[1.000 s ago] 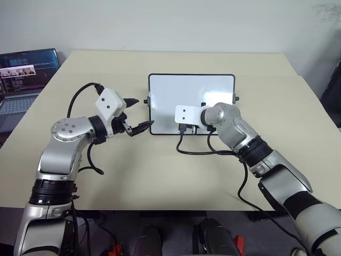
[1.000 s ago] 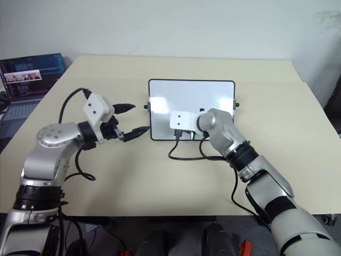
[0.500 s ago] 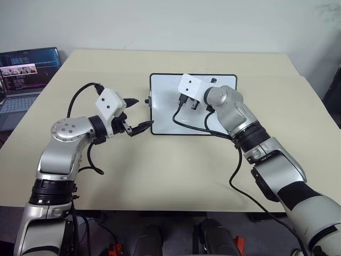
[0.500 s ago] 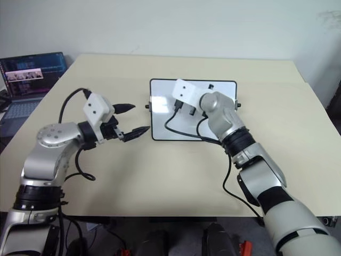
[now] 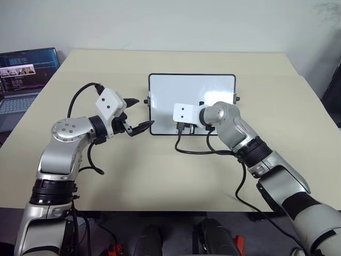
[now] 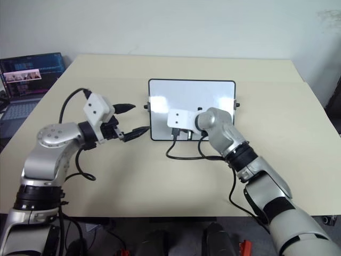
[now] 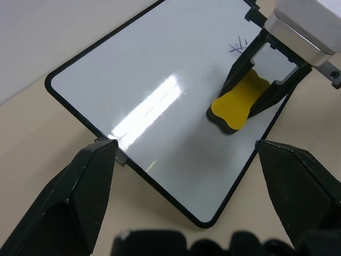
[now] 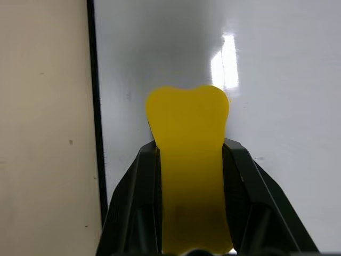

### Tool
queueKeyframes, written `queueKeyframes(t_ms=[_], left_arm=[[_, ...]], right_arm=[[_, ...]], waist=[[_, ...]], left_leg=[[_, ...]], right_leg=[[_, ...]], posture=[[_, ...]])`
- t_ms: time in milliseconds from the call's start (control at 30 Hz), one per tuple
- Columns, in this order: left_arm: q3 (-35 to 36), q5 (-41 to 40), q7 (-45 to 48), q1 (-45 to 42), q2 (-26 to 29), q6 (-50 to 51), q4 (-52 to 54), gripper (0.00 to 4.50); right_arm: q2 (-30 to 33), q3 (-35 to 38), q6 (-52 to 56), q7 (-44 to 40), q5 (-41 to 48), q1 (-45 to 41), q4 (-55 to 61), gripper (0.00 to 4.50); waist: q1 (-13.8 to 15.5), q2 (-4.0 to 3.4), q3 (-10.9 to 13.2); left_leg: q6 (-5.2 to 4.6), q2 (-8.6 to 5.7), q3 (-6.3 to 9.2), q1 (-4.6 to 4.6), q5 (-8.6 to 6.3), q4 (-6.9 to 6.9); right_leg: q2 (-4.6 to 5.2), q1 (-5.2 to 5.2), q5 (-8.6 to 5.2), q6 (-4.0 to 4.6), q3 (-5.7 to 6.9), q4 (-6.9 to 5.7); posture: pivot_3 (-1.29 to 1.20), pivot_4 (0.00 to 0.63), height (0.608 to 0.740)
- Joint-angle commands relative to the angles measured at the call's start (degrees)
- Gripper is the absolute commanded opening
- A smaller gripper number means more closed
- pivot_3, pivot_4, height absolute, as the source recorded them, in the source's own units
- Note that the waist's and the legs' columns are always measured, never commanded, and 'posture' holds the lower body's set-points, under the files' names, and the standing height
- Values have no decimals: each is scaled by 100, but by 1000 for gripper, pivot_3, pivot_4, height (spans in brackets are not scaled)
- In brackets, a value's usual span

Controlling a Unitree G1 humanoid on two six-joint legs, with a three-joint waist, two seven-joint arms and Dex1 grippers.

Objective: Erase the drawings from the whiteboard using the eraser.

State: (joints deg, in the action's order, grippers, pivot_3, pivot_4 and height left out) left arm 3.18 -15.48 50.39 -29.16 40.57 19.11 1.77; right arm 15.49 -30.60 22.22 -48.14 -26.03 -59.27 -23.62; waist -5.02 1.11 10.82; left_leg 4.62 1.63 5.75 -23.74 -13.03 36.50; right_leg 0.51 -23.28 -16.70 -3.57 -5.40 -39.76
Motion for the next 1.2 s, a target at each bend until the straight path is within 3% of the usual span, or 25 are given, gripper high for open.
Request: queueKeyframes(t_ms=[33, 133, 267, 433, 733, 1000, 1200], left_arm=[[89, -34, -48, -87, -7, -98, 172, 4500], [93, -37, -47, -95, -12, -92, 187, 4500], [93, -39, -10, -111, 14, -88, 198, 4500], [81, -31, 86, -254, 87, -89, 122, 4500], [23, 3, 263, -442, 217, -95, 90, 4500], [-15, 48, 324, -538, 203, -124, 5, 4500], [-47, 67, 326, -557, 168, -160, -34, 4500]], right_arm=[[-101, 280, 139, 656, -135, -324, -278, 1116], [-141, 491, 166, 969, -30, -535, -513, 1116], [243, 839, 262, 139, 523, -399, 409, 1116], [1496, 1355, 683, -859, 965, 42, 2072, 1116], [3130, 1727, 466, -848, 902, 647, 1895, 1113], [3315, 1807, 293, -905, 1074, 873, 2036, 1113], [2857, 1912, 329, -483, 1168, 529, 1848, 1113]], waist=[[0, 0, 0], [-5, 0, 0], [37, 0, 0], [78, -1, 1], [39, -2, 1], [5, -2, 2], [10, -2, 2]], left_leg=[[0, 0, 0, 0, 0, 0], [1, 1, -2, 3, 0, 1], [1, -1, 3, -3, 1, 1], [1, -1, 13, -17, 0, -8], [1, -2, -1, -10, 0, -24], [0, 0, -9, -7, 0, -39], [1, 0, -8, -7, 0, -40]], right_leg=[[0, 0, 0, 0, 1, -1], [0, 0, 0, 1, -2, -7], [1, 0, 0, 0, 5, -2], [5, 1, 0, 0, 19, 30], [8, 3, 0, 1, 9, 44], [8, 2, 0, 0, 1, 57], [9, 3, 0, 1, 3, 60]], posture=[[0, 150, 740], [0, 150, 740], [0, 150, 740], [0, 150, 740], [0, 150, 740], [0, 150, 740], [0, 150, 740]])
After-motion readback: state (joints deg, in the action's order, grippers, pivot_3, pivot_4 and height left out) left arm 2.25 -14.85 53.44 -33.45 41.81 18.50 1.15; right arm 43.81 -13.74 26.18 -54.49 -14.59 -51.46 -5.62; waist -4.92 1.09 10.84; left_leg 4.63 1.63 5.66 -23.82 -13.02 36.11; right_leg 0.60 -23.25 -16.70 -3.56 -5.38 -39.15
